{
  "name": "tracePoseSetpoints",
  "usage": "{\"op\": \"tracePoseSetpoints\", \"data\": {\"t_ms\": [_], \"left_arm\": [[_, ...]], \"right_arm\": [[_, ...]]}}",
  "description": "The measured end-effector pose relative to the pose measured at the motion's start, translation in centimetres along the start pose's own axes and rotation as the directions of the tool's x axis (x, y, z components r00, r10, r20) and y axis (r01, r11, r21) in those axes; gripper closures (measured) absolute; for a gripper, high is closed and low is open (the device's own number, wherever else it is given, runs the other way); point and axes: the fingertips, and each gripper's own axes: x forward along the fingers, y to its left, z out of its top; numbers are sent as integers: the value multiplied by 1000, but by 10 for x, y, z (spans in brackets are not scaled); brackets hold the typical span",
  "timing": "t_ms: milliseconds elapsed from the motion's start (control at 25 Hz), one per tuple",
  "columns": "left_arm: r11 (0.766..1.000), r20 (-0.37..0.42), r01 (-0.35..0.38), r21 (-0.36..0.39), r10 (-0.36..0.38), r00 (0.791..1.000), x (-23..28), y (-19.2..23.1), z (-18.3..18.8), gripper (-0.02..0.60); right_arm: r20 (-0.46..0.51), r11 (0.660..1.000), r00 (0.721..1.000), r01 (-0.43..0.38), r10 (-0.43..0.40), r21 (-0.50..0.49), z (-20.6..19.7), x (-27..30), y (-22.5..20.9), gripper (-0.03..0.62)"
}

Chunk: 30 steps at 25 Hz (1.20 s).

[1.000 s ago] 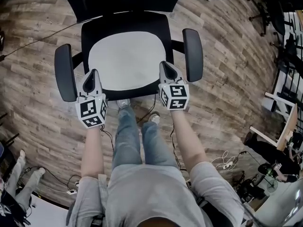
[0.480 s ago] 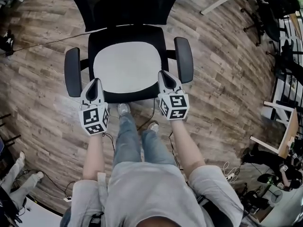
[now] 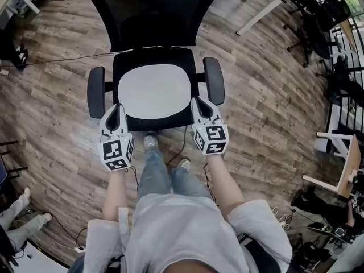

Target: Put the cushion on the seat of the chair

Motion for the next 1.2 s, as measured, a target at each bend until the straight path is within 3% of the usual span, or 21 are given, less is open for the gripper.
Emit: {"op": "tracePoseSetpoints", "data": {"t_ms": [400,800,1200], "left_arm": [[1000,122,-18,-22,20,992,-56,-15,57,569],[1000,187,-6,8,4,982,-99,-35,86,569],[999,275,-8,40,-3,961,-138,-60,122,569]], "right_arm": [[93,999,995,-32,34,-25,45,-54,14,574],[169,993,984,-31,49,-110,80,-106,23,574],[270,992,961,-33,65,-121,110,-152,31,574]]}}
